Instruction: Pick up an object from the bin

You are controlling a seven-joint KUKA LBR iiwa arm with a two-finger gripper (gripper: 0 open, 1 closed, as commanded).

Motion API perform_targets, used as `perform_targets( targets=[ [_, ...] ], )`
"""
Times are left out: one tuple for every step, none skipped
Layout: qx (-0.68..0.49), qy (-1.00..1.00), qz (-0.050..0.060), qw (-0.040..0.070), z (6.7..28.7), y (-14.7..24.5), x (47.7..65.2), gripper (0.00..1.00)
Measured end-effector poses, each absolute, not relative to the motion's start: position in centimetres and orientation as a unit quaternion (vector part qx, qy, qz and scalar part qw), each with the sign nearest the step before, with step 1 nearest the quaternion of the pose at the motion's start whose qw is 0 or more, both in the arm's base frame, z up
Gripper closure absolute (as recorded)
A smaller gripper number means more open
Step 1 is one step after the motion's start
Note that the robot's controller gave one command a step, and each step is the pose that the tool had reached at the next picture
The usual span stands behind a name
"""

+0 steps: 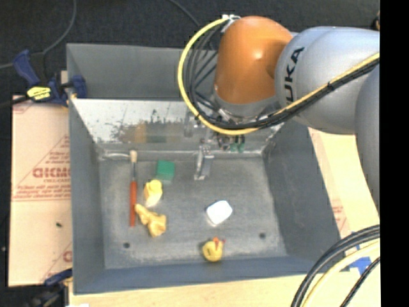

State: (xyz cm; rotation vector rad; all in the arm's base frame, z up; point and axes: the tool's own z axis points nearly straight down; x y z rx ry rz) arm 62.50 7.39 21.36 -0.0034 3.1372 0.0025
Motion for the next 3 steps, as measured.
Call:
perform_targets(
  targets=[
    [0.033, 0.999, 0.001, -0.005, 12.3, 9.2, 64.7, 0.0],
    [0.025, 1.0, 0.001, 0.003, 12.6, 9.4, 63.6, 0.0],
    [0.024, 1.0, 0.001, -0.003, 7.4, 10.6, 62.8, 1.0]
  ],
)
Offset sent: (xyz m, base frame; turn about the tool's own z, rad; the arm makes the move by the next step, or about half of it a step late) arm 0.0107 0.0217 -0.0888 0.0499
